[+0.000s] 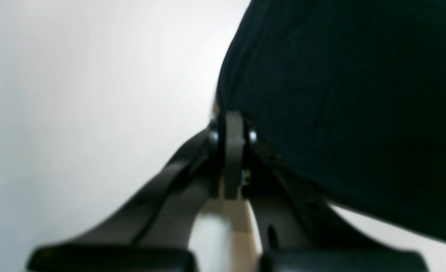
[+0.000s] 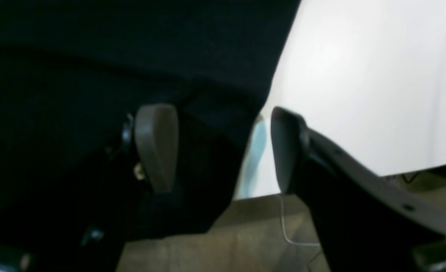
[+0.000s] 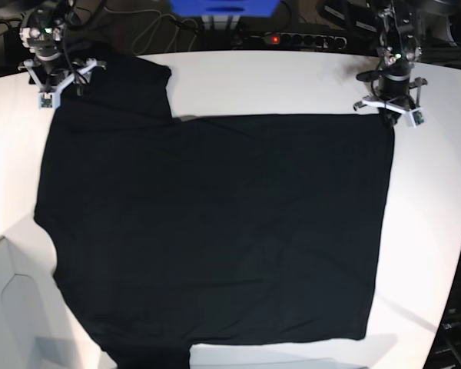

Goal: Fold the T-shirt properly
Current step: 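Lower both grippers and pinch the shirt's shoulder corners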

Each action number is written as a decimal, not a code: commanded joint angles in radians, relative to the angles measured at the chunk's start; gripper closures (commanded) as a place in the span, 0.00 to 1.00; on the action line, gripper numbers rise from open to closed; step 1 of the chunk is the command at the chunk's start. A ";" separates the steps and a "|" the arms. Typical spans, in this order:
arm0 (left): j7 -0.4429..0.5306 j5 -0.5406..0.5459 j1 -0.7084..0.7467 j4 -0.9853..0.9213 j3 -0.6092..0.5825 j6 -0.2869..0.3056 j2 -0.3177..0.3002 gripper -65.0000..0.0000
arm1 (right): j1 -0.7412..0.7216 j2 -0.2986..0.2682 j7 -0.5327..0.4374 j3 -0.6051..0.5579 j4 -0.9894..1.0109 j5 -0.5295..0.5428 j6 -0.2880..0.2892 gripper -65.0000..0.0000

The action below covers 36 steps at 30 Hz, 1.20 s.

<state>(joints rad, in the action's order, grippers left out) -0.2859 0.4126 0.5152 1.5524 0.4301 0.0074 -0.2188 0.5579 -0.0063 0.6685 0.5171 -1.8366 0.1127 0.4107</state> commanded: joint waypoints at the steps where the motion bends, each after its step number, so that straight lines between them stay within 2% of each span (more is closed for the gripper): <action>1: -0.025 -0.007 0.010 0.000 0.003 -0.001 -0.009 1.00 | 0.000 -0.008 0.012 0.001 -0.004 -0.006 0.015 0.39; 5: -0.025 -0.007 0.010 -0.002 0.003 -0.001 -0.008 1.00 | -0.012 -0.008 0.012 0.001 0.002 -0.006 0.023 0.40; 7: -0.023 -0.007 0.010 -0.002 0.003 -0.001 -0.008 1.00 | -0.014 -0.008 0.012 0.001 0.004 -0.006 0.058 0.47; 9: -0.023 -0.007 0.010 -0.002 0.003 -0.001 -0.008 1.00 | -0.014 -0.008 0.012 0.005 0.004 -0.006 0.113 0.61; 11: -0.023 -0.007 0.010 -0.002 0.003 -0.001 -0.008 1.00 | -0.014 -0.008 0.012 0.007 0.004 -0.009 0.170 0.80; 13: -0.023 -0.007 0.010 -0.002 0.003 -0.001 -0.008 1.00 | -0.014 -0.008 0.012 0.007 0.004 -0.011 0.187 0.98; 14: -0.023 -0.007 0.010 -0.002 0.003 -0.001 -0.008 1.00 | -0.014 -0.008 0.012 0.007 0.004 -0.011 0.187 1.00; 18: -0.023 -0.007 0.012 0.010 0.003 -0.001 -0.006 1.00 | -0.014 -0.008 0.012 0.008 -0.007 -0.011 0.187 1.00; 22: -0.026 -0.002 0.026 0.035 0.026 -0.002 -0.009 1.00 | -0.014 -0.033 0.012 0.010 -0.047 -0.006 0.187 1.00; 30: -0.032 -0.008 0.033 0.109 0.066 -0.002 -0.006 1.00 | -0.016 -0.034 0.012 0.011 -0.159 -0.006 0.187 1.00; 36: -0.032 -0.008 0.021 0.151 0.066 -0.002 -0.006 1.00 | -0.074 -0.034 0.012 0.011 -0.182 -0.009 0.187 1.00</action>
<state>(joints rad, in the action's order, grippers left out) -0.3412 0.4065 0.5407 1.6829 0.4889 0.0067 -0.2134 0.4805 -0.0330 0.6952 0.5236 -1.9991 0.0978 0.5800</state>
